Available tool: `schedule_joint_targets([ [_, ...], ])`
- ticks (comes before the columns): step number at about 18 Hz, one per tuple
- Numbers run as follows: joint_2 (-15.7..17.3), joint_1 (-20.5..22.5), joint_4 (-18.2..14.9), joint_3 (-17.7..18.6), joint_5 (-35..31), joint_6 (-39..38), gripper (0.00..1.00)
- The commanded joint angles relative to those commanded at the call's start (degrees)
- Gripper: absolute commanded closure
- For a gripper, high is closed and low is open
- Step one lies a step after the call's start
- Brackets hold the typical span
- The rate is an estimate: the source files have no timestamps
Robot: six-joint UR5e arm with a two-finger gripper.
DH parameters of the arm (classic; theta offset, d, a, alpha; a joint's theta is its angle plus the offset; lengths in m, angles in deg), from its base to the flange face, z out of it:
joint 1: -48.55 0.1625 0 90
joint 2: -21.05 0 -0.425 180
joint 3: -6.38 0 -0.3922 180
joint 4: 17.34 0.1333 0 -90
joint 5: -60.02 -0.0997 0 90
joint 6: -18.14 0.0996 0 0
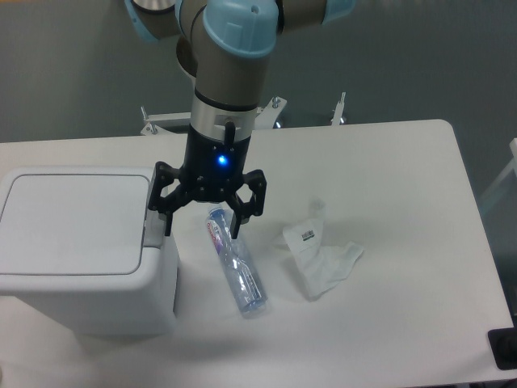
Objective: Open the trash can
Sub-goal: 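Press the grey button with the gripper until the lid pops open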
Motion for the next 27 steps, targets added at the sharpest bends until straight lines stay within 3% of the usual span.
schedule_joint_targets([
  [22,-0.4,-0.1,0.2,0.6,0.0,0.4,0.0],
  [27,0.7,0.5,-0.3,-1.8,0.3,0.2,0.0],
])
